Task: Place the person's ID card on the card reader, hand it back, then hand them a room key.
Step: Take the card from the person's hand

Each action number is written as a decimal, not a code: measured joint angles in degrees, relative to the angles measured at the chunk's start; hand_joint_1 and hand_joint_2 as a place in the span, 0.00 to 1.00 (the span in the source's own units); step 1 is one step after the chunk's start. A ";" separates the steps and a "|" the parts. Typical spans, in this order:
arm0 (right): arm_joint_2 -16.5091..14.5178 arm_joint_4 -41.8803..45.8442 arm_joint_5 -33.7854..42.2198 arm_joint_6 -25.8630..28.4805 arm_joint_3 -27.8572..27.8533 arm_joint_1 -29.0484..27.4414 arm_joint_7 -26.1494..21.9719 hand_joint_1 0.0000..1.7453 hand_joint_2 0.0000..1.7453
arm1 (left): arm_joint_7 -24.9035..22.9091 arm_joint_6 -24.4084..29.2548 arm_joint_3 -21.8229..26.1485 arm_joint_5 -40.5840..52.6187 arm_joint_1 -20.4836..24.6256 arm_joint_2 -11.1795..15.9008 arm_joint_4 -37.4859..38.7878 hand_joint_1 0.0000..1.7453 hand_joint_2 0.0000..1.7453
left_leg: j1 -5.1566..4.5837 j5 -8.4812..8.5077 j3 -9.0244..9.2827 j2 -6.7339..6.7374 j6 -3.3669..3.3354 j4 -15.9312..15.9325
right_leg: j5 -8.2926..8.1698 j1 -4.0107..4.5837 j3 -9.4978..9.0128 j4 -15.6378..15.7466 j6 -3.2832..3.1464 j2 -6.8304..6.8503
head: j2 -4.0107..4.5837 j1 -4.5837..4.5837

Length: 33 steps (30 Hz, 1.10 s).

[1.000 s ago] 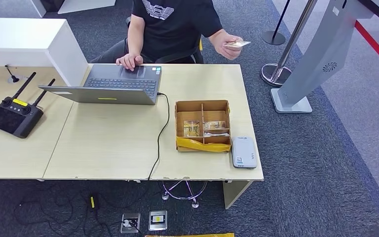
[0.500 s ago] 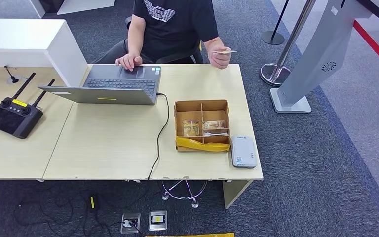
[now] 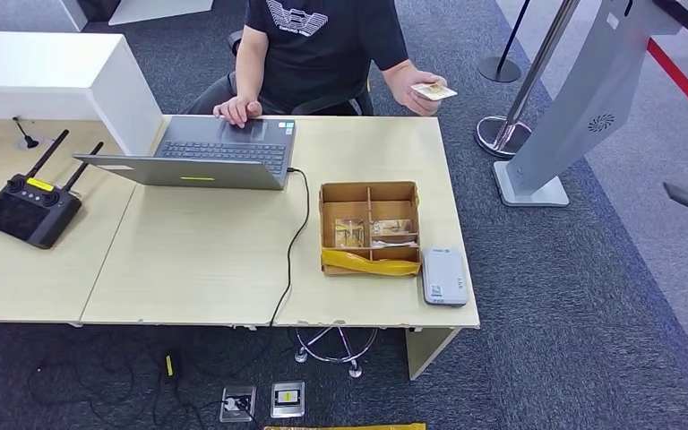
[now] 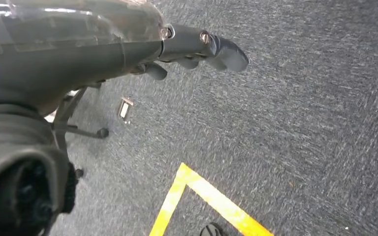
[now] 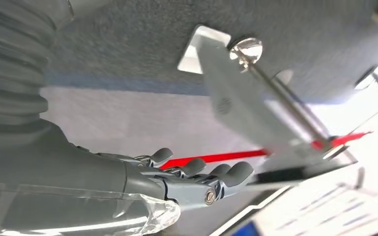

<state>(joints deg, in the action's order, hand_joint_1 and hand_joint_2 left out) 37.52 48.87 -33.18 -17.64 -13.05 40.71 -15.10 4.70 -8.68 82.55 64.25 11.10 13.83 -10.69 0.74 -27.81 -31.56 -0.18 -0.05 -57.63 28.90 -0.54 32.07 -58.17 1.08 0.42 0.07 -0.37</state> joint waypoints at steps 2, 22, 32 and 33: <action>-1.60 3.20 -1.93 0.85 4.59 -0.29 0.37 0.00 1.00 | 0.02 -0.26 -0.14 0.21 -0.06 0.09 0.00 0.00 0.00 | 0.01 0.03 -0.05 -0.10 0.02 0.00 | 0.00 0.01 0.00 -0.01 0.00 0.12 | 0.00 -0.02; -17.69 10.72 -15.02 12.52 31.15 0.22 -1.34 0.00 1.00 | -0.16 0.76 -1.05 -0.02 -0.32 -0.07 0.02 0.00 0.00 | 0.05 0.03 -0.07 -0.17 0.05 0.00 | 0.02 0.05 0.07 0.00 -0.03 0.16 | 0.00 -0.03; -20.61 7.86 -15.00 14.81 33.79 1.73 -1.76 1.00 1.00 | -0.58 1.50 -1.05 -0.11 -0.49 -0.22 0.02 0.00 0.00 | 0.05 0.03 -0.07 -0.17 0.05 0.00 | 0.02 0.05 0.09 0.00 -0.03 0.16 | 0.00 -0.03; -20.83 7.52 -14.85 15.17 33.96 1.93 -1.78 1.00 1.00 | -0.61 1.57 -1.05 -0.13 -0.50 -0.23 0.02 0.00 0.00 | 0.05 0.03 -0.07 -0.17 0.05 0.00 | 0.02 0.05 0.09 0.00 -0.03 0.16 | 0.00 -0.02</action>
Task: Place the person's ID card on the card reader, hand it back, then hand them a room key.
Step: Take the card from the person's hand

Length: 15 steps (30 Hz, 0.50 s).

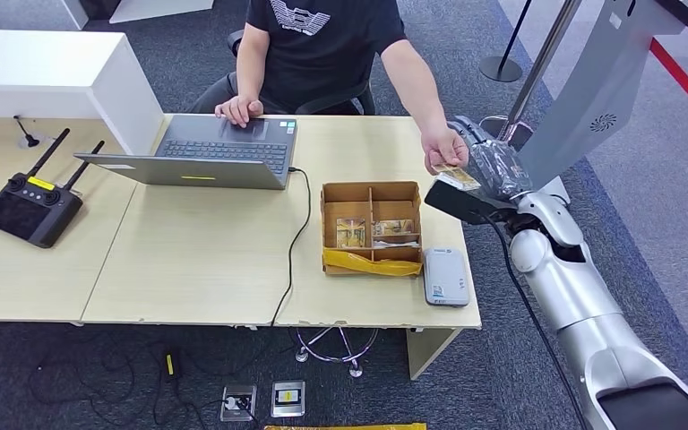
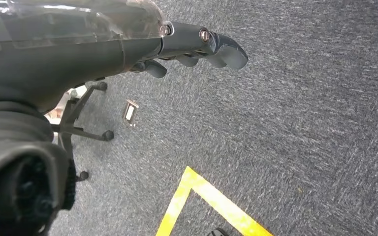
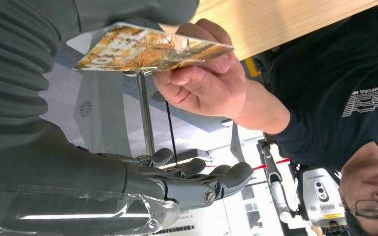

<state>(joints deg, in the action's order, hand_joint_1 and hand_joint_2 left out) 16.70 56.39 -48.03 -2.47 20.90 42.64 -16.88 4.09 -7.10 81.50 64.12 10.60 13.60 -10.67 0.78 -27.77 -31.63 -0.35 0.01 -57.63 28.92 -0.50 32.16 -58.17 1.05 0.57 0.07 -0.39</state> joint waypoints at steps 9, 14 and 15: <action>-1.78 -3.67 -0.27 2.95 1.36 2.49 -0.68 1.00 1.00 | -0.13 0.40 0.00 -0.26 -0.06 -0.35 0.00 0.00 0.00 | 0.00 0.00 0.00 0.00 0.00 0.00 | 0.00 0.00 0.01 0.00 0.00 0.00 | 0.00 -0.01; -2.43 -5.44 0.03 3.78 2.18 3.20 -1.16 1.00 1.00 | -0.20 0.46 0.00 -0.18 -0.14 -0.44 0.00 0.00 0.00 | 0.00 0.00 0.01 0.01 0.00 0.00 | 0.00 0.00 0.01 0.00 0.00 -0.01 | 0.00 0.00; -2.51 -5.83 0.15 4.01 2.33 3.33 -1.22 1.00 1.00 | -0.20 0.46 0.00 -0.12 -0.14 -0.44 0.00 0.00 0.00 | 0.00 0.00 0.02 0.01 0.00 -0.01 | 0.00 0.00 0.01 0.00 0.00 -0.01 | 0.00 0.00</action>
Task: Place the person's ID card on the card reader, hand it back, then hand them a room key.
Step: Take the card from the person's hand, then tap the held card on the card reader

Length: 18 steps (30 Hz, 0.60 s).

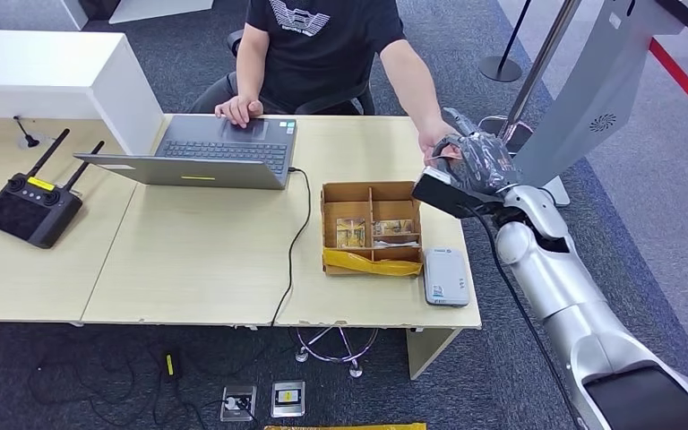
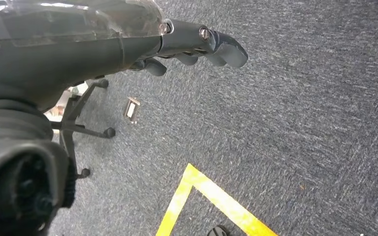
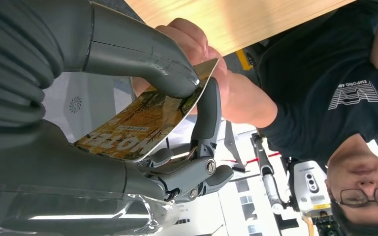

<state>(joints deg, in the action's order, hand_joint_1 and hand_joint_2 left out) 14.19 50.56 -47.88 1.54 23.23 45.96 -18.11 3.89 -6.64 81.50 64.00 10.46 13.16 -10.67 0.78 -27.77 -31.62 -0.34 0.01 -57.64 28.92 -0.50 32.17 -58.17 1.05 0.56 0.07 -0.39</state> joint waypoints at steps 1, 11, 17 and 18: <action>-0.08 -0.39 0.13 0.26 0.14 0.08 -0.08 1.00 1.00 | 0.00 0.01 0.00 0.07 -0.01 0.00 0.00 0.00 0.00 | 0.00 0.00 0.00 0.00 0.00 0.00 | 0.00 0.00 0.00 0.00 0.00 0.00 | 0.00 0.00; 0.01 -3.32 1.25 1.26 1.14 0.21 -0.49 1.00 1.00 | -0.10 0.77 0.00 0.07 -0.25 -0.15 0.00 0.00 0.00 | 0.00 0.00 0.00 0.01 0.00 -0.02 | 0.00 0.00 0.05 0.01 0.00 -0.02 | 0.00 0.00; 1.71 -4.36 2.38 0.95 1.71 0.11 -0.44 1.00 1.00 | -1.20 1.88 0.00 -0.82 -0.46 -0.39 0.05 0.00 0.00 | -0.01 -0.01 0.00 0.06 0.00 -0.02 | 0.00 -0.01 0.09 0.02 0.00 -0.12 | 0.00 -0.01; 2.07 -4.45 2.67 0.82 1.80 0.03 -0.44 1.00 1.00 | -1.46 2.14 0.00 -1.03 -0.46 -0.45 0.06 0.00 0.00 | -0.01 -0.01 0.00 0.08 0.01 -0.02 | 0.00 -0.01 0.09 0.02 0.00 -0.13 | 0.00 0.00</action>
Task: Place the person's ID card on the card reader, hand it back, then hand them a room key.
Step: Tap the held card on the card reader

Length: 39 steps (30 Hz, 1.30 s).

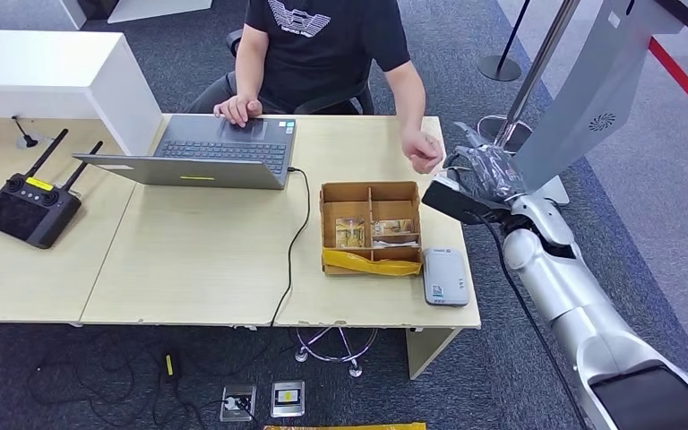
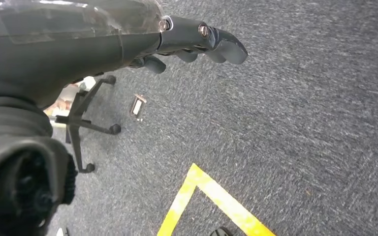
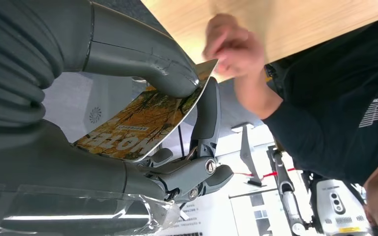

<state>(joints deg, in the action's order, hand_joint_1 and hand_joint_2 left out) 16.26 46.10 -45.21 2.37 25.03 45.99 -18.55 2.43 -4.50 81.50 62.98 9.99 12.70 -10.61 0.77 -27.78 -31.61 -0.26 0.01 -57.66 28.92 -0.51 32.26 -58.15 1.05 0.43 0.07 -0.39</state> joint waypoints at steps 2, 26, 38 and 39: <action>0.80 -0.07 0.51 -0.29 0.09 -0.28 0.02 1.00 1.00 | -0.53 0.59 0.01 -0.40 -0.02 -0.21 0.02 0.00 0.00 | 0.00 0.00 0.00 0.03 0.00 0.00 | 0.00 0.00 0.00 0.00 0.00 -0.01 | 0.00 -0.01; 1.68 5.30 9.45 -1.61 10.34 -7.27 2.25 1.00 1.00 | -2.63 9.02 0.70 -2.45 0.08 -3.77 0.22 0.00 0.00 | 0.01 -0.01 -0.01 0.07 0.01 0.01 | 0.00 0.01 0.00 0.00 0.00 -0.11 | 0.00 -0.01; 2.15 2.46 12.66 1.24 12.93 -6.80 1.46 1.00 1.00 | -3.49 11.27 1.71 -2.95 0.08 -4.48 0.22 0.00 0.00 | 0.01 -0.01 0.00 0.08 0.01 0.01 | 0.00 0.01 0.01 0.00 0.00 -0.12 | 0.00 0.00; 2.31 2.13 12.90 1.28 13.03 -6.56 1.37 1.00 1.00 | -3.69 11.58 1.75 -2.99 0.08 -4.55 0.22 0.00 0.00 | 0.01 -0.01 0.00 0.08 0.01 0.01 | 0.00 0.01 0.00 0.00 0.00 -0.12 | 0.00 -0.01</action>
<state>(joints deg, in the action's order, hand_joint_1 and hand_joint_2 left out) 18.56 48.23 -32.32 3.65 38.05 39.43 -17.17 -1.27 7.08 83.26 59.99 10.07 8.16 -10.38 0.78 -27.79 -31.61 -0.18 0.02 -57.65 28.91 -0.50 32.27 -58.15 1.05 0.31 0.07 -0.39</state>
